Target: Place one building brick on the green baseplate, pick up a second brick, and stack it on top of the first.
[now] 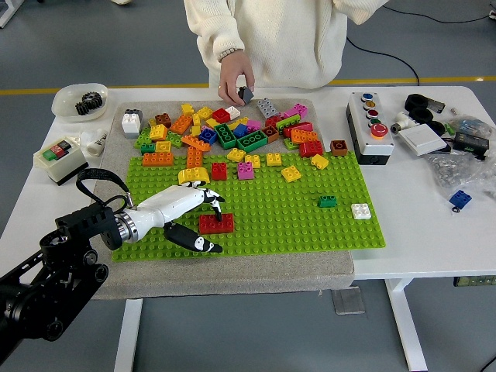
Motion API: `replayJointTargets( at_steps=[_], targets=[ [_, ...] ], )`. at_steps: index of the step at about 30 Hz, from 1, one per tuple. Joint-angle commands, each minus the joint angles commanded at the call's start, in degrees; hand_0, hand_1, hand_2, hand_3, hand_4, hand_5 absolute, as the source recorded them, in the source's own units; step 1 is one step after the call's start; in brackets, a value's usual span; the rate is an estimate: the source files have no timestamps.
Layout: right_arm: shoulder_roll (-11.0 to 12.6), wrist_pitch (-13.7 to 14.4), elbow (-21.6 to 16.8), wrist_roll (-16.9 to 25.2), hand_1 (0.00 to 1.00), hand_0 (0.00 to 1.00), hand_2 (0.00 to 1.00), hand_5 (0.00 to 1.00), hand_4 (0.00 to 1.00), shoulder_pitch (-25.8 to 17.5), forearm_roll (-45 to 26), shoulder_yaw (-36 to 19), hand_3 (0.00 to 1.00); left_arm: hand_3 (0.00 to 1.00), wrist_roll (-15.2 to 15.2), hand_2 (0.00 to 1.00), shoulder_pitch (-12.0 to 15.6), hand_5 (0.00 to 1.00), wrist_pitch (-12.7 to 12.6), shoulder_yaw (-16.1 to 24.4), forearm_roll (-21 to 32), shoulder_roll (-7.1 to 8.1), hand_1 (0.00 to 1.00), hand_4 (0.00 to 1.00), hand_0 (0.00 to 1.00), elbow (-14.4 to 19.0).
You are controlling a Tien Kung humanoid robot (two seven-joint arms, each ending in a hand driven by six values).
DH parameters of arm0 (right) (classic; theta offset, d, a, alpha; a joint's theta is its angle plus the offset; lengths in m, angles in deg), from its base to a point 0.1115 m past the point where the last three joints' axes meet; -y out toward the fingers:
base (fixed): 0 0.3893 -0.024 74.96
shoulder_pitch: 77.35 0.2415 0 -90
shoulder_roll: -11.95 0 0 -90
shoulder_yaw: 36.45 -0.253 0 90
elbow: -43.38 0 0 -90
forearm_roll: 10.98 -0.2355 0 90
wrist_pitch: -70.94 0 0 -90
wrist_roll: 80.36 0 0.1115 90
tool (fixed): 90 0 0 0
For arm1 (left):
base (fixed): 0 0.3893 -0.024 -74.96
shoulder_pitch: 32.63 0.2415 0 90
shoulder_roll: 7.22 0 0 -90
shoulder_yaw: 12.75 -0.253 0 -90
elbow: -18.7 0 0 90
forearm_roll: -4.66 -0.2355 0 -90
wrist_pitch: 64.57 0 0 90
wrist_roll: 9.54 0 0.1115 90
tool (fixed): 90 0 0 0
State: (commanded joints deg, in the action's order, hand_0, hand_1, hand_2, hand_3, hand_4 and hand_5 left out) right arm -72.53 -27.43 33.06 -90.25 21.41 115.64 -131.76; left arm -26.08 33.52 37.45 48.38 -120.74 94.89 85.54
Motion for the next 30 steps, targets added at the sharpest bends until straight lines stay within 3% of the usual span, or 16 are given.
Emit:
replayJointTargets(
  at_steps=[30],
  targets=[
    [-0.04,-0.14,0.00,0.10,0.656,0.745,0.725,0.338,0.845,0.04,0.22,0.14,0.614,0.564,-0.14,0.837,-0.06,0.479,-2.19,-0.37,0.27,-0.52,0.768,0.998,0.998,-1.23]
  ],
)
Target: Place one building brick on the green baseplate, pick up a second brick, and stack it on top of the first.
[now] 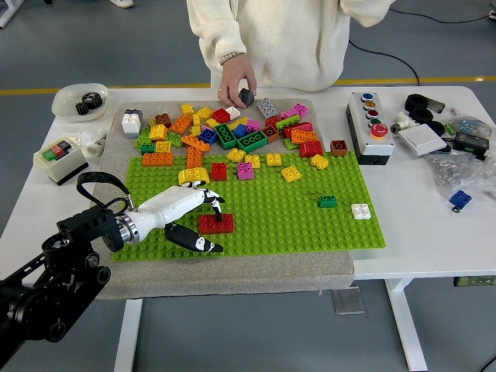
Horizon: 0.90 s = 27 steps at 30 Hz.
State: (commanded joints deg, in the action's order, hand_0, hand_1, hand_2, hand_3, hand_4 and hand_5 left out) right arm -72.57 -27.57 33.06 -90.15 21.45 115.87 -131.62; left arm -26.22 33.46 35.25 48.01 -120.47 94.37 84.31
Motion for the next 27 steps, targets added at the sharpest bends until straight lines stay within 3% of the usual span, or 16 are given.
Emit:
replayJointTargets(
  at_steps=[27],
  targets=[
    [0.13,-0.09,0.00,0.00,0.656,0.747,0.725,0.338,0.847,0.12,-0.10,0.01,0.616,0.570,0.40,0.833,-0.13,0.468,-0.46,-0.54,0.31,-0.60,0.761,0.998,0.998,-0.53]
  ],
)
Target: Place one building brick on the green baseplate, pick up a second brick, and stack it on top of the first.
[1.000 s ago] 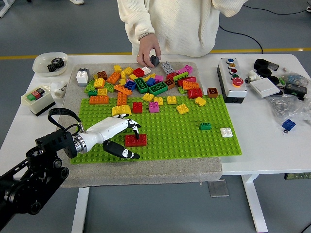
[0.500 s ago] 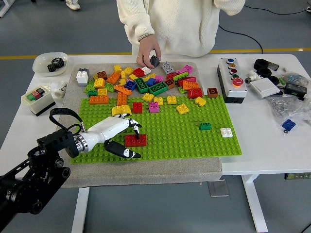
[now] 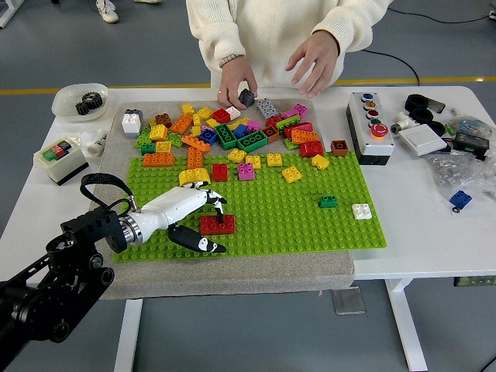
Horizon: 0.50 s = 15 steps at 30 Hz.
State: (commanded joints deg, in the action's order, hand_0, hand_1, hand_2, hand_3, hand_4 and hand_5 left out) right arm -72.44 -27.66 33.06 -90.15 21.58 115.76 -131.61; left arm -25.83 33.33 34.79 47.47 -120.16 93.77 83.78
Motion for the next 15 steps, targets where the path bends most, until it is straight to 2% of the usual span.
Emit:
replayJointTargets(
  at_steps=[15],
  targets=[
    [0.00,-0.03,0.00,0.01,0.656,0.747,0.726,0.337,0.847,0.13,-0.32,0.16,0.616,0.572,0.11,0.829,-0.26,0.469,-0.61,0.41,0.31,-0.23,0.759,0.998,0.998,-1.57]
  ],
)
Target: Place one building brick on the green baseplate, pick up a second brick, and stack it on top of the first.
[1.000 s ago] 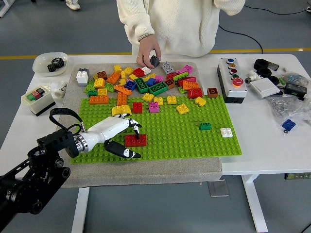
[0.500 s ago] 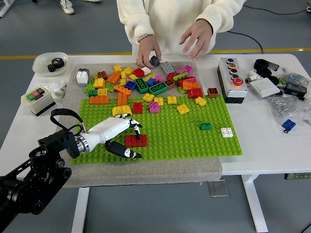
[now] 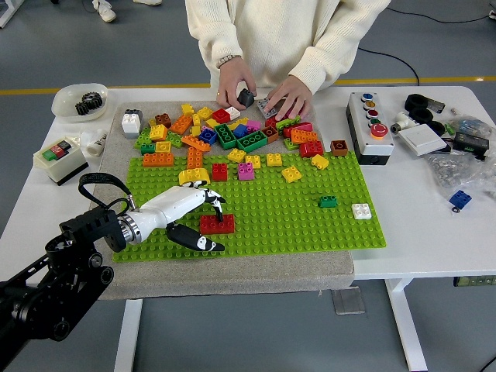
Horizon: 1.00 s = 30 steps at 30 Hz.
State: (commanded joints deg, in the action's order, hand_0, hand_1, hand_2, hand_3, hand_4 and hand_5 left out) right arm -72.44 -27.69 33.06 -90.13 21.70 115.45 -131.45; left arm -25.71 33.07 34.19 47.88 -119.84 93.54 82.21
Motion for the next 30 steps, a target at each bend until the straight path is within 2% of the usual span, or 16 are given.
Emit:
replayJointTargets(
  at_steps=[14,30],
  targets=[
    [-0.02,-0.30,0.00,0.15,0.656,0.747,0.725,0.336,0.846,0.19,-0.05,0.10,0.616,0.572,0.21,0.827,-0.33,0.470,-0.02,-0.19,-0.10,-0.30,0.757,0.998,0.998,-0.75],
    [-0.01,-0.38,0.00,0.12,0.656,0.747,0.726,0.337,0.847,0.02,0.09,0.29,0.616,0.571,0.66,0.825,0.18,0.466,1.06,-1.05,-0.88,-0.21,0.756,0.998,0.998,-1.00]
  ],
)
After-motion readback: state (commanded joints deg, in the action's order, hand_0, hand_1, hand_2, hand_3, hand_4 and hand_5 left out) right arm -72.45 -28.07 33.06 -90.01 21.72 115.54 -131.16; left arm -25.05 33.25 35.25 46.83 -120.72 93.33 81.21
